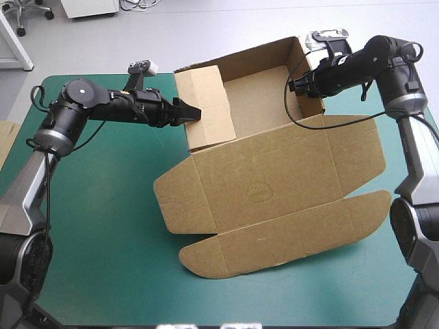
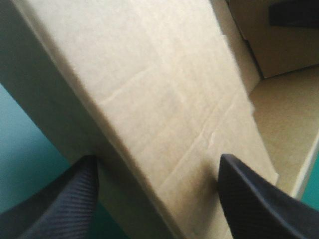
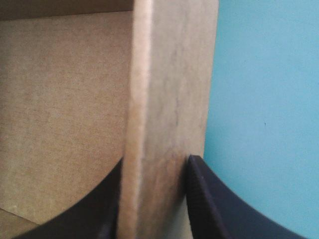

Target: Fold the box

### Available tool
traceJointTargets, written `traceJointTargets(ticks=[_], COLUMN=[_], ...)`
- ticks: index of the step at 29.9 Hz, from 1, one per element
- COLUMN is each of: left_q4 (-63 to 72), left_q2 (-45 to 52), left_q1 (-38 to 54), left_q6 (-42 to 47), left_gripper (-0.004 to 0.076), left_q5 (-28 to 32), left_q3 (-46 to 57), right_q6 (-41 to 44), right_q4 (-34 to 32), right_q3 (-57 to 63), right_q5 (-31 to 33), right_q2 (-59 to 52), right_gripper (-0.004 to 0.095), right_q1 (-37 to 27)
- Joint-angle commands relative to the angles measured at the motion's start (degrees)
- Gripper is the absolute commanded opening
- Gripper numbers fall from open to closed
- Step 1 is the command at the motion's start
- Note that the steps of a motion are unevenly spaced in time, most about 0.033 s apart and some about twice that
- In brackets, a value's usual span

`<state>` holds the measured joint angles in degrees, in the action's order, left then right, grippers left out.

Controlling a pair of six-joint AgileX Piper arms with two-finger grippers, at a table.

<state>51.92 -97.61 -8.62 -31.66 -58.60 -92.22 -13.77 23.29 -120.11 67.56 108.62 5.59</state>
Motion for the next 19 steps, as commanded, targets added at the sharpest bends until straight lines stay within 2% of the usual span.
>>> traceJointTargets(ticks=[1,6,9,19], left_q4=[-3.2,-11.6,-15.7,-22.9], left_q2=[2.8,2.8,2.7,0.8], left_q1=[-1.8,-3.5,-3.7,-5.0], left_q6=[3.9,8.2,10.3,13.9], left_gripper=[0.0493,0.0491,0.0461,0.0451], left_q5=[2.4,3.2,3.2,2.9], left_q3=[-2.9,-5.0,-6.2,-6.4], right_q6=[2.1,4.3,6.0,9.2], right_q4=[5.6,5.6,5.8,4.2], right_q3=[-1.9,-1.9,-1.7,1.6], right_q5=[-3.0,-3.3,-3.3,-3.3], right_q2=[-3.5,-3.5,-3.5,-2.8], right_gripper=[-0.0013,-0.0013,-0.0013,-0.0013], right_q1=[0.4,0.4,0.4,1.0])
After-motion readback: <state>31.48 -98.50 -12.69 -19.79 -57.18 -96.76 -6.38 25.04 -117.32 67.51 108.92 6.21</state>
